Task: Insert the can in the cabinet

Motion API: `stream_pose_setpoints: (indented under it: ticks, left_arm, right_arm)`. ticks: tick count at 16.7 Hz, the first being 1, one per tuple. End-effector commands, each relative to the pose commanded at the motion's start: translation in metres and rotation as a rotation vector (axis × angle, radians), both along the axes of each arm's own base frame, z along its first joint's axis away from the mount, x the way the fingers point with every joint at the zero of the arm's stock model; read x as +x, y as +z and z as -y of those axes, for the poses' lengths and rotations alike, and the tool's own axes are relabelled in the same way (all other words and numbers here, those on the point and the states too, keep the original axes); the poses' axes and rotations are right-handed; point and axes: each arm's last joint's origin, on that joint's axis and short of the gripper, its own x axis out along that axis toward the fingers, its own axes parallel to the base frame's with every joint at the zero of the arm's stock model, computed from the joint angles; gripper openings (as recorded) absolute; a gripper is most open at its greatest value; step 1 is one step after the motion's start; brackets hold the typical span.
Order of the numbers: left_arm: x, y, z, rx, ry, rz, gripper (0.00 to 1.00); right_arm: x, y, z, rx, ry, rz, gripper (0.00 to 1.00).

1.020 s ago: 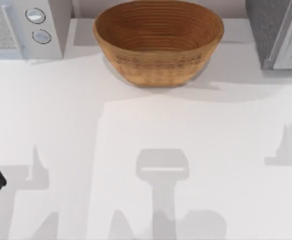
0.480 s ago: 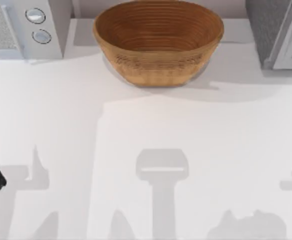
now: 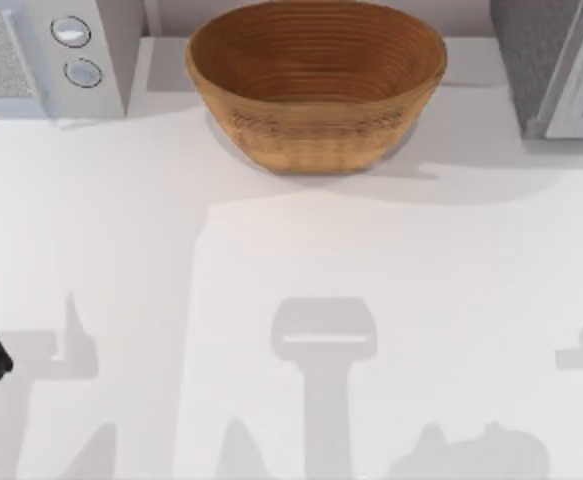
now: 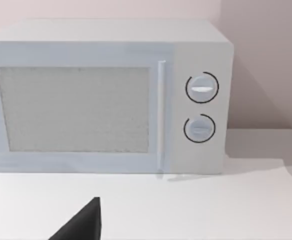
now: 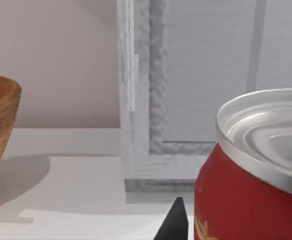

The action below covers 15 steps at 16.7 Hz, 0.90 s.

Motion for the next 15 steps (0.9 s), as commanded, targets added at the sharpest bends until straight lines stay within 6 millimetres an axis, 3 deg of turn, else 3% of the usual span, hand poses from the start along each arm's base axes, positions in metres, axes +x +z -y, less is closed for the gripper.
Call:
stream_pose_setpoints:
  ticks: [3, 7, 11, 15]
  left_arm:
    - [0.0, 0.0, 0.0, 0.0, 0.0, 0.0, 1.0]
    - [0.0, 0.0, 0.0, 0.0, 0.0, 0.0, 1.0]
    - [0.0, 0.0, 0.0, 0.0, 0.0, 0.0, 1.0]
    - [0.0, 0.0, 0.0, 0.0, 0.0, 0.0, 1.0]
  right_arm:
    - [0.005, 0.047, -0.002, -0.002, -0.002, -0.02, 0.0]
    - [0.026, 0.134, -0.008, -0.004, -0.003, -0.019, 0.0]
    - [0.062, 0.22, -0.018, -0.005, -0.003, -0.003, 0.0]
    - [0.105, 0.283, -0.031, -0.003, -0.001, 0.015, 0.0]
